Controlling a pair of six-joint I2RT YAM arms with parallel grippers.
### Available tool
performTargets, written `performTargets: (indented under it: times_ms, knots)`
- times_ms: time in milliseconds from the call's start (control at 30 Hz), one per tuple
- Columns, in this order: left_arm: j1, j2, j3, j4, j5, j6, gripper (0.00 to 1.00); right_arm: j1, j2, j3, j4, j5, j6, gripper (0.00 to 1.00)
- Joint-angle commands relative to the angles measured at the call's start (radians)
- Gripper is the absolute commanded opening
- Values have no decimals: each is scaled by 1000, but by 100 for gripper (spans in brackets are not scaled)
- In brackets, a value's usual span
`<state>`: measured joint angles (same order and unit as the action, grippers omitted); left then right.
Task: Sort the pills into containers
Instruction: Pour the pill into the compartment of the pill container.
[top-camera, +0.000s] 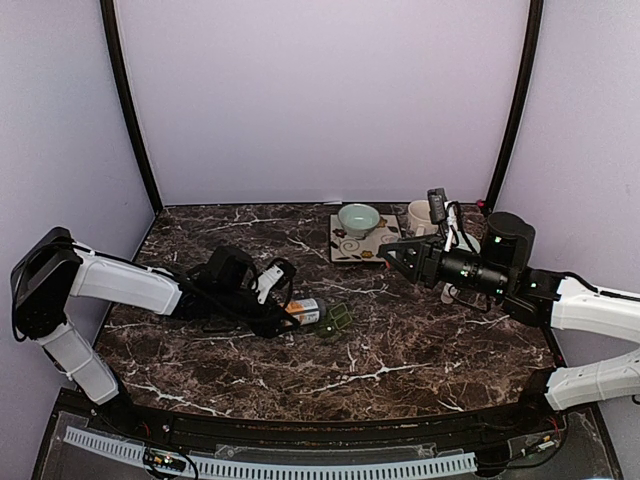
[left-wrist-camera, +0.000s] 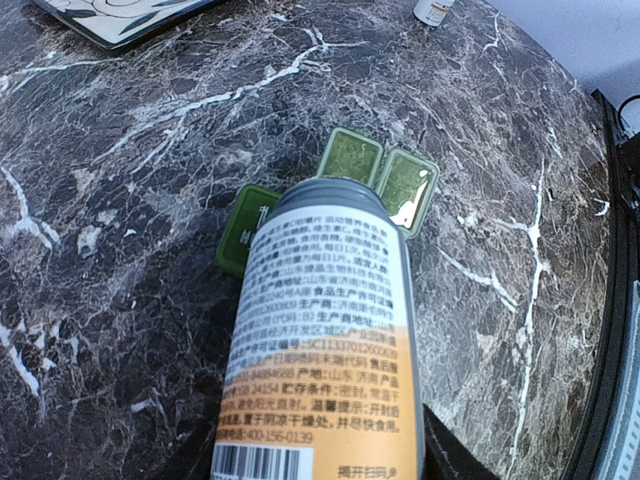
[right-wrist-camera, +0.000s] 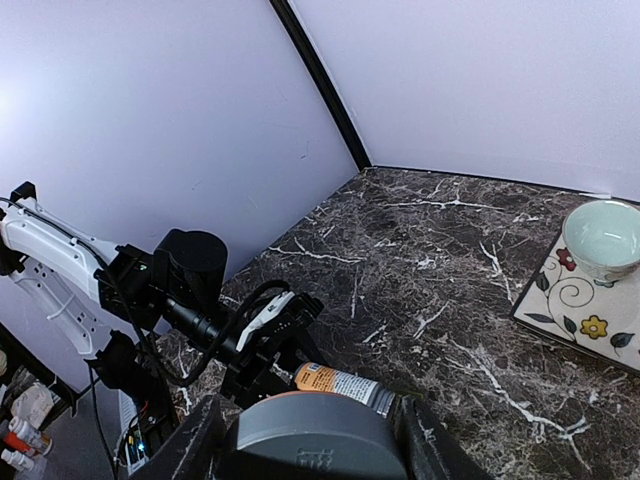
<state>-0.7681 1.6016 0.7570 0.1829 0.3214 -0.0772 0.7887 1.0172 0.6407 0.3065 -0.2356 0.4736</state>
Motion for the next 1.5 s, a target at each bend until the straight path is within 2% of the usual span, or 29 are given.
performTargets:
  times_ms: [0, 800, 1467]
  knots:
    - [-6, -51, 32, -18, -14, 18, 0, -5, 4, 11, 37, -9, 10, 42]
    - [-24, -47, 67, -71, -51, 30, 0, -6, 6, 12, 37, -12, 11, 42]
    - [-21, -96, -86, 179, 6, -45, 0, -5, 1, 9, 27, -14, 17, 42]
